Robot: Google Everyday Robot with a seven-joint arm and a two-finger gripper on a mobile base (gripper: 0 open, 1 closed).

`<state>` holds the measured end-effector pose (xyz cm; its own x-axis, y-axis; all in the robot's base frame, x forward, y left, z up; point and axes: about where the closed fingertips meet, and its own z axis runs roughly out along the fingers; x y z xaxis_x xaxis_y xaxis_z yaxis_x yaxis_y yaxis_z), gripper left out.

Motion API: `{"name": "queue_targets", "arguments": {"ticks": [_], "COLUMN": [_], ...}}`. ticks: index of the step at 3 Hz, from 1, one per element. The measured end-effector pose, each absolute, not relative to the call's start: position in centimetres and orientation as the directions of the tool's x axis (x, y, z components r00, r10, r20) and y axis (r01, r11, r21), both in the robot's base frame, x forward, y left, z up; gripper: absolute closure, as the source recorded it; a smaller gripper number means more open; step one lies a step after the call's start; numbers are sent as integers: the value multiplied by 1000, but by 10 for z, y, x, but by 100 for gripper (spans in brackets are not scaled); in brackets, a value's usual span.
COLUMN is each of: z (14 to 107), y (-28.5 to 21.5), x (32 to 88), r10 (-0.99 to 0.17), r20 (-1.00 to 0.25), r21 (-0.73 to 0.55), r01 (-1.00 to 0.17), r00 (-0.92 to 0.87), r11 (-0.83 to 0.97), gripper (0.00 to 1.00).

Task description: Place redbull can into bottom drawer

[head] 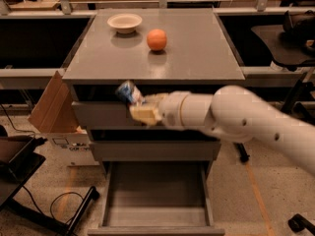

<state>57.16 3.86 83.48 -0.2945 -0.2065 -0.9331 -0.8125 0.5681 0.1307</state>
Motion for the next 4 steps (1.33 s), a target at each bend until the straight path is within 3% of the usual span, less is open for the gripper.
{"name": "queue_targets", "arguments": {"ticks": [1, 3, 4], "z": [710, 692, 629], "y": [54, 59, 48], "x": [529, 515, 508], "r10": [-297, -318, -368], "r20": [-850, -833, -758], "r21": [236, 254, 301], "r01": [-818, -822, -789], "r00": [-435, -454, -539], "r11": [525, 510, 535], "gripper": [100, 100, 100]}}
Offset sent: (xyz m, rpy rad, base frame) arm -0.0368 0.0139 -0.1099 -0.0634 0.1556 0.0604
